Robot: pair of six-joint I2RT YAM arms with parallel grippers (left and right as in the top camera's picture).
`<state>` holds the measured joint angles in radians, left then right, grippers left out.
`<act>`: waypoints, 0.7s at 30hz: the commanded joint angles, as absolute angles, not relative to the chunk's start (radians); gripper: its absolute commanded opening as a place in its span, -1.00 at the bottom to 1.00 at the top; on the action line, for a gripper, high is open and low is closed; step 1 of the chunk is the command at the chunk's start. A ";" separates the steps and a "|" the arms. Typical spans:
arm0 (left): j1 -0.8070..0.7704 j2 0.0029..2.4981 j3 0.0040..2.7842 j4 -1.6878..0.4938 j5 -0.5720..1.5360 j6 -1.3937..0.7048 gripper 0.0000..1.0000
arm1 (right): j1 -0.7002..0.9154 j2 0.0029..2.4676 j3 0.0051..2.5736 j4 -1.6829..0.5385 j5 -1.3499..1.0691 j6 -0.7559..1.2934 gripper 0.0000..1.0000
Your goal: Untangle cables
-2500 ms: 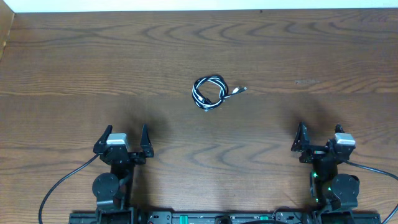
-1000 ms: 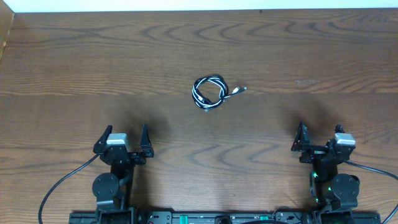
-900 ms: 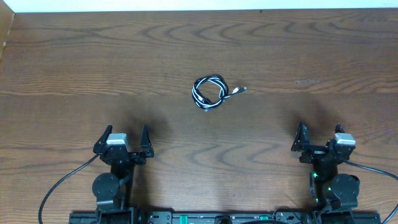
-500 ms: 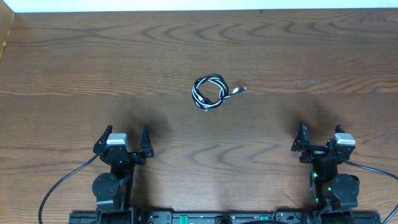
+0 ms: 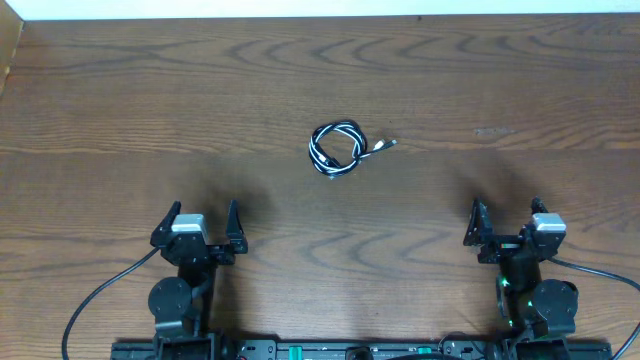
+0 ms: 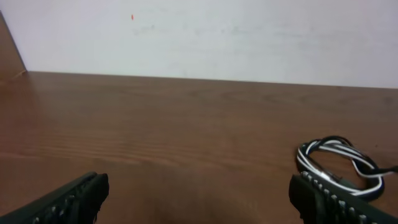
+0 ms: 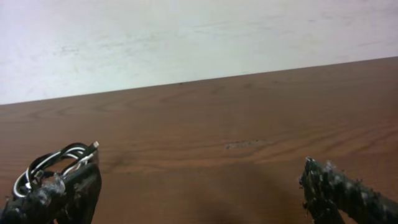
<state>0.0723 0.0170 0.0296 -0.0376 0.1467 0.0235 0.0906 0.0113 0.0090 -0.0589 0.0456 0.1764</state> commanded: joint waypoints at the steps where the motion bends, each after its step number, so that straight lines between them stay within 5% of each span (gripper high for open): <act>1: 0.077 0.057 0.074 -0.067 0.149 0.029 0.96 | 0.099 0.007 0.009 -0.061 0.014 0.186 0.98; 12: 0.077 0.419 0.350 -0.074 0.408 0.029 0.96 | 0.098 0.065 0.127 -0.126 0.008 0.161 0.98; 21: 0.045 0.795 0.738 -0.255 0.603 -0.004 0.96 | 0.095 0.347 0.427 -0.240 0.008 0.133 0.98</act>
<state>0.0669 0.7006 0.6106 -0.2066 0.5182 0.0177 0.0902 0.2737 0.3363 -0.2249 0.0143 0.1490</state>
